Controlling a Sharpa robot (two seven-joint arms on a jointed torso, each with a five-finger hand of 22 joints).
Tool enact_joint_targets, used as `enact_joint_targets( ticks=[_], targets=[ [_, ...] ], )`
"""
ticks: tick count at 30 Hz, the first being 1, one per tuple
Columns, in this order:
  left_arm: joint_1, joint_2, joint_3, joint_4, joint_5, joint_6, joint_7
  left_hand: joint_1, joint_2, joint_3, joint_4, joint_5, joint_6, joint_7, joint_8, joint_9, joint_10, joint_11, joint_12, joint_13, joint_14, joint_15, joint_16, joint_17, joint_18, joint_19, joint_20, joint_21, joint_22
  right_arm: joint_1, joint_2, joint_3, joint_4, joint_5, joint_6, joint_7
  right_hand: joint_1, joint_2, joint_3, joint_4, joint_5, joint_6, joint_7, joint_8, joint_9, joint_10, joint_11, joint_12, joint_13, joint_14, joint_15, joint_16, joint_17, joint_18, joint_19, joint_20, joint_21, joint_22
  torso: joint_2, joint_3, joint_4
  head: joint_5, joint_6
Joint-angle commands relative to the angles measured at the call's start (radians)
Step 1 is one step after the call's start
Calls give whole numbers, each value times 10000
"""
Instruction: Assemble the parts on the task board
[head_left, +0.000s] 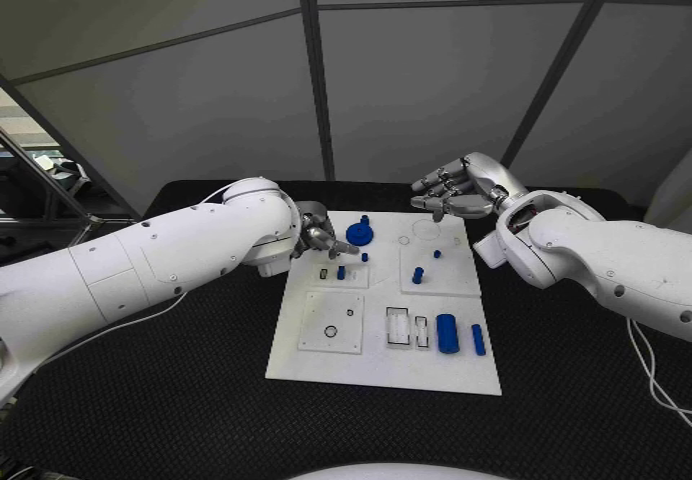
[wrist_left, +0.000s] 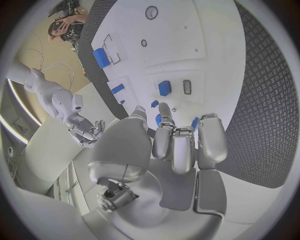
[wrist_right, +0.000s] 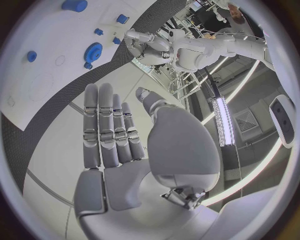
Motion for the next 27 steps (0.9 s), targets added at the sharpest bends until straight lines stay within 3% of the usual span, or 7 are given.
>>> enact_joint_targets(
  ticks=[1, 5, 8, 12, 17, 22, 27],
  targets=[
    [43, -63, 121, 13, 6, 149, 63, 34, -125, -111, -12, -40, 1, 16, -16, 13, 345, -65, -69, 1814, 1040, -45, -58, 2452, -447, -28, 7, -57, -40, 18, 15, 7, -11, 44, 44, 90, -95, 19, 3, 54, 38, -79, 19, -22, -14, -72, -9, 21, -16, -70, -7, 11, 10, 18, -9, 72, -40, -11, 4, 9, 7, 3, 9],
    [186, -69, 255, -291, 6, 521, -31, 210, -107, -161, -43, -31, -108, 42, -124, -28, 275, -46, -227, 1754, 1017, -33, -127, 2375, -407, -151, 11, -187, -214, 18, 18, 7, -28, 45, 58, 77, -97, 22, 2, 56, 40, -81, 19, -22, -14, -78, -8, 20, -18, -75, -5, 9, 10, 18, -11, 73, -44, -13, 8, 7, 18, -7, 12],
    [313, 40, 293, -750, 6, 832, -37, 546, 49, -188, -46, -18, -287, 142, -473, -329, 192, 40, -396, 1693, 999, 31, -179, 2319, -376, -267, 59, -326, -369, 18, 21, 7, -35, 46, 69, 67, -72, 37, 12, 45, 54, -84, 17, -19, -13, -101, -9, 17, -25, -91, -4, 1, 14, 19, -16, 77, -58, -19, 4, 7, 9, 6, 15],
    [428, 339, 302, -1622, 8, 1192, 91, 886, 218, -411, -41, -7, -516, 411, -1340, -1403, 89, 249, -578, 1640, 961, 217, -275, 2214, -341, -418, 237, -526, -556, 18, 35, 7, -39, 46, 77, 52, -55, 42, 18, 35, 60, -84, 17, -18, -12, -110, -10, 17, -29, -98, -4, -3, 17, 21, -17, 78, -65, -22, 18, 18, 0, 26, 28],
    [474, 680, 198, -2370, 9, 1508, 237, 1071, 296, -549, -78, -13, -494, 478, -1664, -1965, 103, 324, -529, 1671, 965, 278, -261, 2229, -324, -430, 301, -567, -562, 18, 59, 7, -46, 46, 89, 44, -42, 44, 22, 28, 64, -86, 16, -17, -12, -116, -10, 18, -32, -101, -5, -4, 19, 22, -18, 79, -70, -24, 22, -1, -10, 40, 25],
    [491, 969, 45, -2885, 7, 1575, 299, 1145, 370, -582, -86, -1, -437, 491, -1733, -2147, 114, 339, -492, 1691, 970, 295, -244, 2247, -322, -425, 320, -571, -548, 18, 80, 7, -48, 46, 97, 39, -42, 44, 22, 28, 64, -86, 16, -17, -12, -116, -10, 18, -32, -101, -5, -4, 19, 22, -18, 79, -70, -24, 24, -5, -9, 56, -3],
    [495, 1155, -10, -3207, -223, 1575, 345, 1206, 422, -586, -103, 13, -399, 491, -1758, -2236, 134, 341, -440, 1714, 977, 300, -223, 2270, -325, -412, 329, -563, -526, 18, 90, 7, -52, 42, 103, 34, -42, 44, 22, 28, 64, -86, 16, -17, -12, -116, -10, 18, -32, -101, -5, -4, 19, 22, -18, 79, -70, -24, 14, -6, 6, 49, -28]
  ],
)
